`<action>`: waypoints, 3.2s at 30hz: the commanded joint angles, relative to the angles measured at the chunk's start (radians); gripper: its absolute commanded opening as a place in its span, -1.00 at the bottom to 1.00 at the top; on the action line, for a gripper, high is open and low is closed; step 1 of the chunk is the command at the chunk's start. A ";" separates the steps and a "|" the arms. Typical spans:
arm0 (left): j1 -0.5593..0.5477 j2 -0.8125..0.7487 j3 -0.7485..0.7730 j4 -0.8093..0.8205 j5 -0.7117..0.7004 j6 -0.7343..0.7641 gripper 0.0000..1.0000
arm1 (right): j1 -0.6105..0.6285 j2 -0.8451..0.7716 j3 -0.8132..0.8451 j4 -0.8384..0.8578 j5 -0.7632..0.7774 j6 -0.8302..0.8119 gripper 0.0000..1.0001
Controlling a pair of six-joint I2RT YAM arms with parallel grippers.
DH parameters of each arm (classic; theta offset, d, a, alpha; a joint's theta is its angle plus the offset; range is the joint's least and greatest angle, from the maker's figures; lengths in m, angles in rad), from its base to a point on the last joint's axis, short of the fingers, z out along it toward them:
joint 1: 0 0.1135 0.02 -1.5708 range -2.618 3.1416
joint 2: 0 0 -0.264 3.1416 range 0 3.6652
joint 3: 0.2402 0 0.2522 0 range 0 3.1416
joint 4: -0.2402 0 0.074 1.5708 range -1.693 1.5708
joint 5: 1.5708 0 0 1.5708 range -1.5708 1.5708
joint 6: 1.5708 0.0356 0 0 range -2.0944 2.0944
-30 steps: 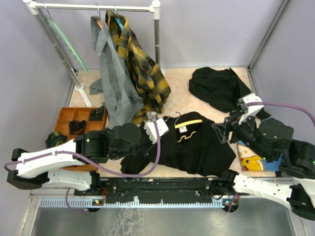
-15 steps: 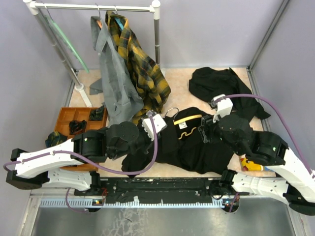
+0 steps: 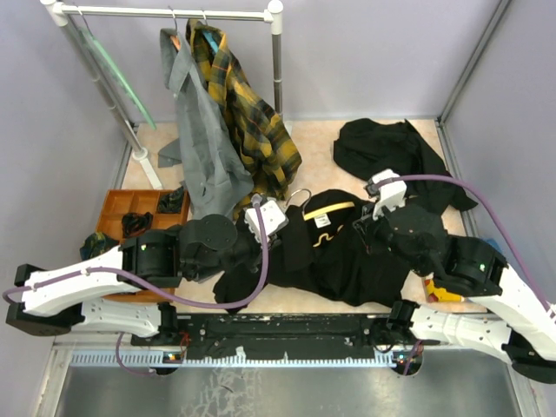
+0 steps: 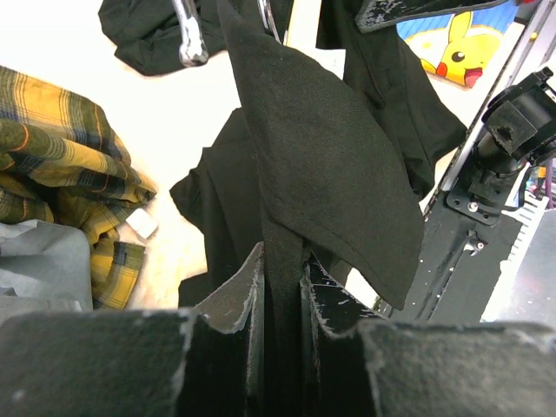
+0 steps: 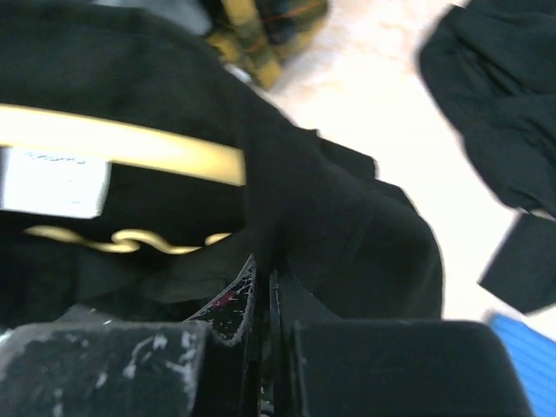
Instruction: Place the shirt on the hanger
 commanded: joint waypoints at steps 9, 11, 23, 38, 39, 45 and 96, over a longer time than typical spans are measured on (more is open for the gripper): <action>0.003 -0.030 -0.068 0.131 -0.015 -0.032 -1.00 | -0.001 0.001 0.061 0.264 -0.581 -0.077 -1.00; 0.003 -0.034 -0.077 0.137 -0.015 -0.032 -1.00 | -0.001 -0.006 0.049 0.304 -0.614 -0.065 -1.00; 0.003 -0.173 -0.171 0.228 -0.017 0.016 -1.00 | -0.001 -0.048 0.189 0.152 -0.471 -0.149 -0.04; 0.003 -0.464 -0.331 0.237 0.256 0.082 -1.00 | 0.000 -0.040 0.343 -0.121 -0.480 -0.494 0.47; 0.003 -0.465 -0.317 0.213 0.281 0.081 -1.00 | -0.001 -0.040 0.343 -0.116 -0.516 -0.509 0.47; 0.003 -0.475 -0.295 0.170 0.377 0.063 -1.00 | 0.000 -0.024 0.345 -0.099 -0.686 -0.536 0.51; 0.003 -0.177 -0.054 0.050 -0.043 0.017 0.83 | -0.001 0.004 0.448 -0.259 -0.645 -0.397 -1.00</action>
